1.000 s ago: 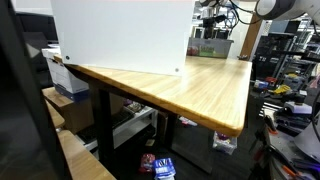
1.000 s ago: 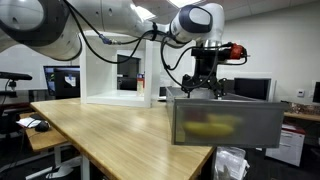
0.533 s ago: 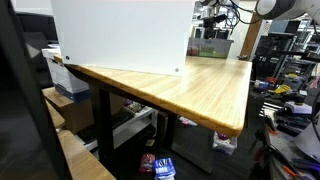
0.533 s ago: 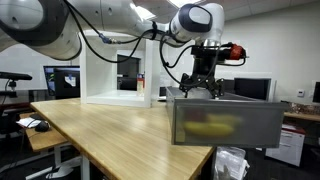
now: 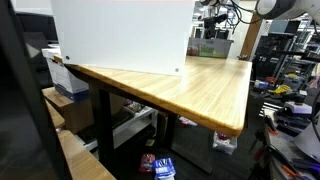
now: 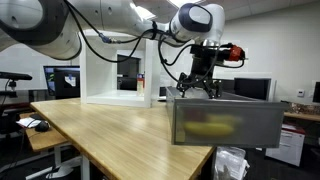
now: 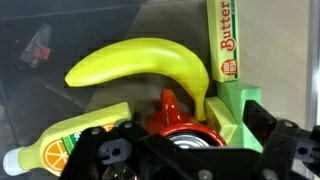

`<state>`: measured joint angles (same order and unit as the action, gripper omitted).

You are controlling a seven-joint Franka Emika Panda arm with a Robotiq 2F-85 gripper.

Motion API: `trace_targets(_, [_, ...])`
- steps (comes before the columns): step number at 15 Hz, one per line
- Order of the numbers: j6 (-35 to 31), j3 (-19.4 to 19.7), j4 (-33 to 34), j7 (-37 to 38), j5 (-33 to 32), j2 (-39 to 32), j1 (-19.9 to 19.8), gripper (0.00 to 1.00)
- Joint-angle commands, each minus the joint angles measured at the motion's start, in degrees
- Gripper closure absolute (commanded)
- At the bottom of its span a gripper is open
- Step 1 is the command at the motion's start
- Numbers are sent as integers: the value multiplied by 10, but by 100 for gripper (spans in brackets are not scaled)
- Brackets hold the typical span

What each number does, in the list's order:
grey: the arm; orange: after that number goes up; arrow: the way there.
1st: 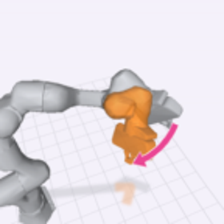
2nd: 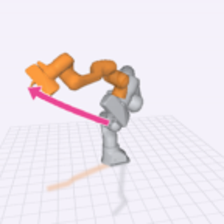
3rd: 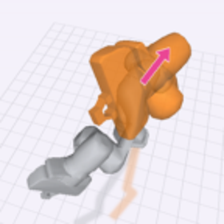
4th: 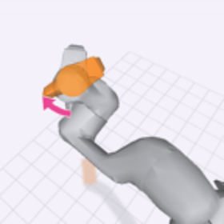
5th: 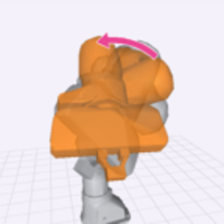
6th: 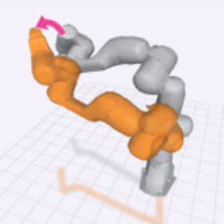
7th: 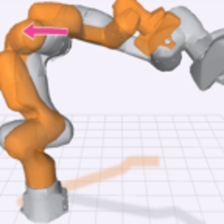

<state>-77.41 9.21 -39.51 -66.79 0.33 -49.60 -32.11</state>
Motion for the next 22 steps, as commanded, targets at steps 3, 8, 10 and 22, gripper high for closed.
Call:
trace_targets(3, [-1,5,-25,-12,-11,9,5,0])
trace_targets(8, [-7,5,-19,-8,-8,-5,2,0])
trace_targets(10, [-8,6,-14,-6,-7,-9,1,0])
trace_targets(22, [-13,14,0,-5,-3,-13,-1,65])
